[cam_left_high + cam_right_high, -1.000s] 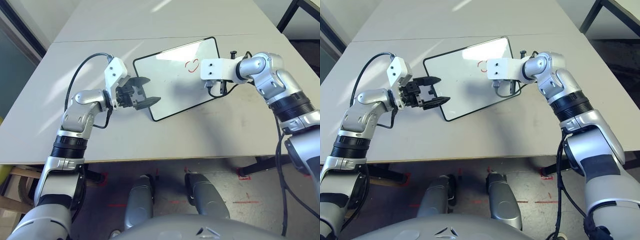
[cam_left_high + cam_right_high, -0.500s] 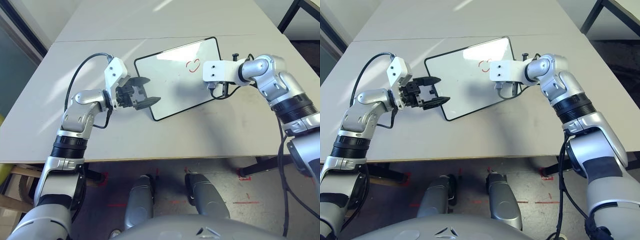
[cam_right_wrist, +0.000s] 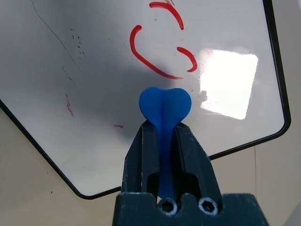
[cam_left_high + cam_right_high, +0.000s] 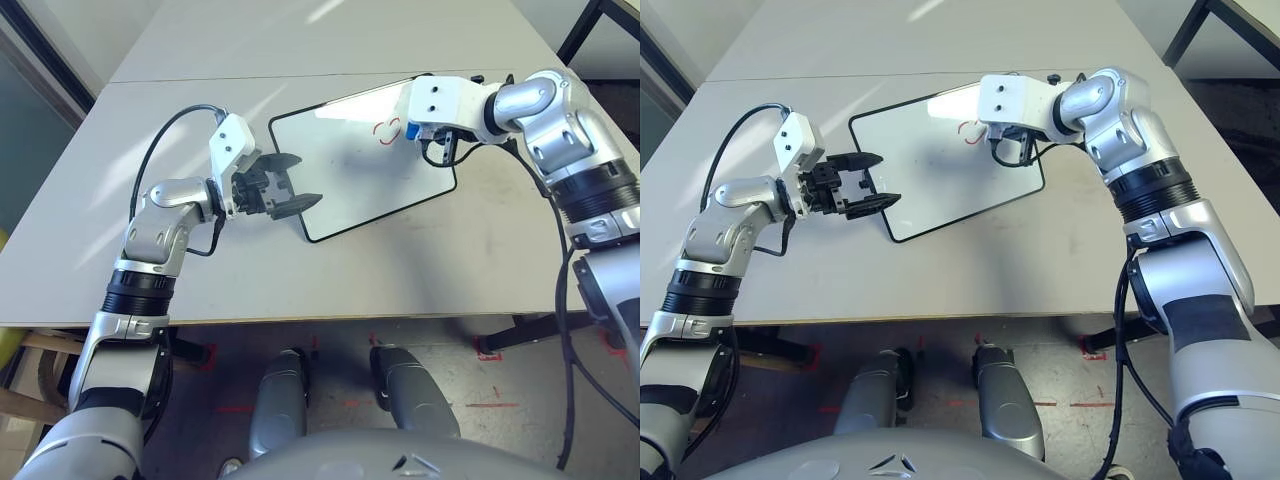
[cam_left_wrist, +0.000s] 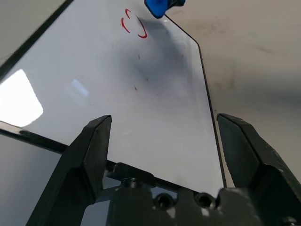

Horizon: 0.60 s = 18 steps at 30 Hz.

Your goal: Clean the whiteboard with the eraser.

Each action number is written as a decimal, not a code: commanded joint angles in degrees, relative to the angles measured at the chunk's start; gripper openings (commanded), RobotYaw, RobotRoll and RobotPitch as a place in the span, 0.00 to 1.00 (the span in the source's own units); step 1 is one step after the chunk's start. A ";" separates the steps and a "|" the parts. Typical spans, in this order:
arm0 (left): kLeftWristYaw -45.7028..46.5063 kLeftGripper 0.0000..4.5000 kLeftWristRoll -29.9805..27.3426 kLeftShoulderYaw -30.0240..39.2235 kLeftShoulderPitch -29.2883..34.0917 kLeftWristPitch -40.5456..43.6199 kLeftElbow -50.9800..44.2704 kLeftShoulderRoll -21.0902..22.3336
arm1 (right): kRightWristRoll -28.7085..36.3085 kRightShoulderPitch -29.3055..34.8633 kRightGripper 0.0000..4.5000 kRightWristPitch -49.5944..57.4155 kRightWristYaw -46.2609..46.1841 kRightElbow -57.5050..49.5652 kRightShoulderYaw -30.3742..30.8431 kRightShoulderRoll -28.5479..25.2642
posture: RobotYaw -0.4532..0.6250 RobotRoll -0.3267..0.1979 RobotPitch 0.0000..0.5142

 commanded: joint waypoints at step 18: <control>2.98 1.00 -7.13 6.91 6.01 8.46 -11.56 4.20 | 5.40 6.19 0.03 5.25 0.75 -4.53 -4.22 -5.20 | 0.27 0.62 0.30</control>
